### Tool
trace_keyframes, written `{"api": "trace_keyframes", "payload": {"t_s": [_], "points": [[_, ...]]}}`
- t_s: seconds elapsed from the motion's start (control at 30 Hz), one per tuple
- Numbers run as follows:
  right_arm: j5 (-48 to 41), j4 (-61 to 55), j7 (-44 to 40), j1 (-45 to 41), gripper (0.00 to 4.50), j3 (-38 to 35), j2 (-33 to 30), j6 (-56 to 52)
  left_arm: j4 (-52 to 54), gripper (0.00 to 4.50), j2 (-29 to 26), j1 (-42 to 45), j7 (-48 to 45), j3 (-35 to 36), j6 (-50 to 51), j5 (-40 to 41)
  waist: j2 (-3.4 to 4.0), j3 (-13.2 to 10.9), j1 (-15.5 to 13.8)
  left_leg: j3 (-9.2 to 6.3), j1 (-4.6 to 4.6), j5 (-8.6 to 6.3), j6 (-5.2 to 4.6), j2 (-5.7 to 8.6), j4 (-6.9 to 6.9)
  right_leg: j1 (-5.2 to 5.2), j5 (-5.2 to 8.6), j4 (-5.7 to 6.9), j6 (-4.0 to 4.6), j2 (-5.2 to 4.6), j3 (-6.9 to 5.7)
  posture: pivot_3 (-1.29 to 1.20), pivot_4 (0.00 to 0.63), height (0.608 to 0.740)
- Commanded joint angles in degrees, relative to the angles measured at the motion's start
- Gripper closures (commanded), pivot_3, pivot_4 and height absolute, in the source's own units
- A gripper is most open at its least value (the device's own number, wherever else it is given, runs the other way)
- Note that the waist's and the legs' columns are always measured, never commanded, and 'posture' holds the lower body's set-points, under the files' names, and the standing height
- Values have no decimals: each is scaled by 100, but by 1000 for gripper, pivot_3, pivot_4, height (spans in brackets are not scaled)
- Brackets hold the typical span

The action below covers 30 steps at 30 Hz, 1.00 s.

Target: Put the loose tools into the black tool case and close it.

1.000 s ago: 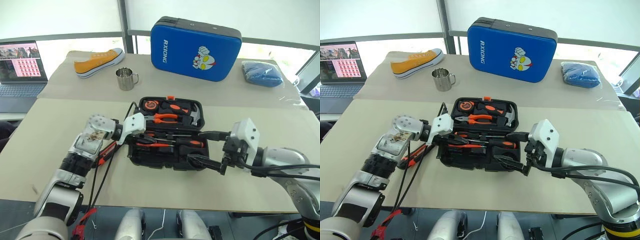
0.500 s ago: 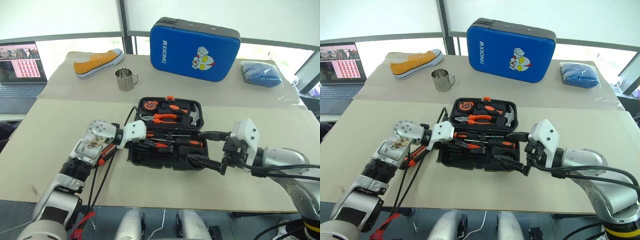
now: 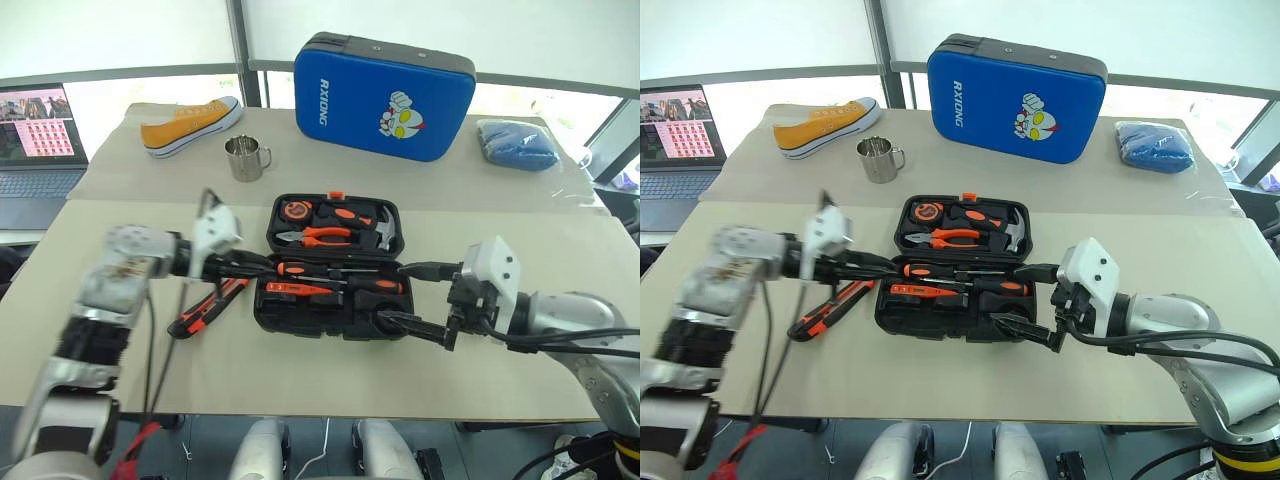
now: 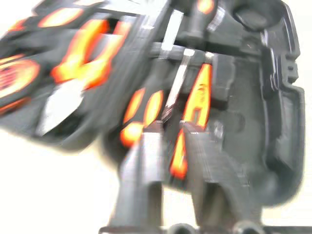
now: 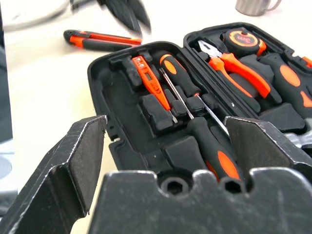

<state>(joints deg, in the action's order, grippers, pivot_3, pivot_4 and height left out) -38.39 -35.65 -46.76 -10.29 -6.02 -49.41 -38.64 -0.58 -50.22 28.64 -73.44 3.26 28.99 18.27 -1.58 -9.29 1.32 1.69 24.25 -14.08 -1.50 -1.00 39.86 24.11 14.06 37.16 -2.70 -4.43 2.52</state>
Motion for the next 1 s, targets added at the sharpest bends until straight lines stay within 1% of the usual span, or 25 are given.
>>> {"api": "trace_keyframes", "payload": {"t_s": [0.03,0.1,0.17,0.2,0.23,0.27,0.3,0.33,0.43,0.53,0.6,0.7,0.77,0.83,0.87,0.97,1.0], "points": [[-54,110,-436,-413,0,-28,-56,329,535,2006,-699,-1019,184,1398,799,372,0,0,-3,0,-4,0,0,1,-2,-1,0,1,0,-1,0,0,150,739],[-170,129,-682,-607,0,74,-38,359,629,1286,-988,-1999,118,2097,644,180,4,-2,19,3,-4,0,0,-5,-6,3,0,0,1,-1,0,0,150,739],[-250,127,-848,-708,0,126,-24,346,655,605,-1149,-2703,88,2495,427,29,3,-3,2,6,-8,0,1,-8,-12,1,0,-4,2,-4,-2,0,150,739],[-295,115,-931,-752,0,147,-21,341,572,179,-1198,-3027,90,2690,266,-78,2,-4,-36,5,-7,0,1,-8,-12,2,0,-3,3,-6,-5,0,150,739],[-394,115,-1022,-809,0,162,-24,285,450,81,-1239,-3283,106,2838,93,-183,1,-4,-74,5,-7,0,1,-7,-10,1,0,-4,3,-8,-6,0,150,739],[-462,117,-1088,-850,0,172,-24,241,367,81,-1267,-3463,120,2940,-40,-250,0,-5,-112,5,-7,0,2,-5,-9,-1,1,-5,3,-13,-9,0,150,739],[-514,116,-1130,-888,0,190,-25,207,337,81,-1295,-3548,136,2990,-93,-255,-2,-5,-137,5,-8,1,3,-3,-8,-4,1,-7,3,-19,-14,0,150,739],[-554,119,-1168,-916,0,218,-28,180,513,81,-1343,-3482,142,2942,109,-112,-2,-5,-167,5,-8,1,3,-2,-8,-4,1,-8,3,-24,-15,0,150,739],[-557,112,-1222,-931,0,283,-35,190,1215,81,-1622,-3069,343,2367,945,100,-12,-8,-255,1,-7,1,2,6,-3,-4,1,-9,3,-33,-27,0,150,739],[-573,27,-1192,-864,0,285,-16,188,1745,81,-1812,-2436,615,1698,1912,380,-19,-5,-253,0,-6,1,2,10,-2,-14,-2,-15,-2,-35,-29,0,150,739],[-530,-26,-1132,-811,0,306,9,211,1900,81,-1822,-2000,778,1316,2514,578,-18,-5,-199,8,-4,1,2,13,-3,-6,-3,-4,-4,-34,-19,0,150,739],[-368,-122,-986,-698,0,379,90,304,1877,81,-1804,-1175,1140,297,3344,452,-18,-5,-126,9,-4,1,2,10,-7,0,-4,-1,0,-9,-11,0,150,739],[-374,-221,-898,-597,0,395,136,293,1787,81,-1760,-762,1244,-432,3436,203,-18,-5,-87,7,-3,1,2,5,-7,3,-6,0,6,2,-10,0,150,739],[-394,-316,-769,-495,0,400,194,250,1645,81,-1713,-522,1357,-1101,3103,-212,-18,-5,-57,7,-3,1,2,6,-8,4,-6,1,7,3,-9,0,150,739],[-395,-355,-719,-451,0,403,211,231,1613,81,-1688,-453,1331,-1297,2991,-277,-18,-6,-54,7,-3,1,2,6,-9,4,-6,0,7,3,-8,0,150,739],[-373,-441,-615,-319,0,414,230,228,1619,81,-1516,-204,1162,-1498,3377,26,-22,-7,-62,8,2,1,2,7,-8,7,-6,-2,7,1,-6,0,150,739],[-367,-457,-579,-283,0,419,233,224,1585,81,-1505,-167,1180,-1605,3268,-65,-25,-9,-63,7,4,1,2,6,-5,7,-6,-2,7,1,-8,0,150,739]]}}
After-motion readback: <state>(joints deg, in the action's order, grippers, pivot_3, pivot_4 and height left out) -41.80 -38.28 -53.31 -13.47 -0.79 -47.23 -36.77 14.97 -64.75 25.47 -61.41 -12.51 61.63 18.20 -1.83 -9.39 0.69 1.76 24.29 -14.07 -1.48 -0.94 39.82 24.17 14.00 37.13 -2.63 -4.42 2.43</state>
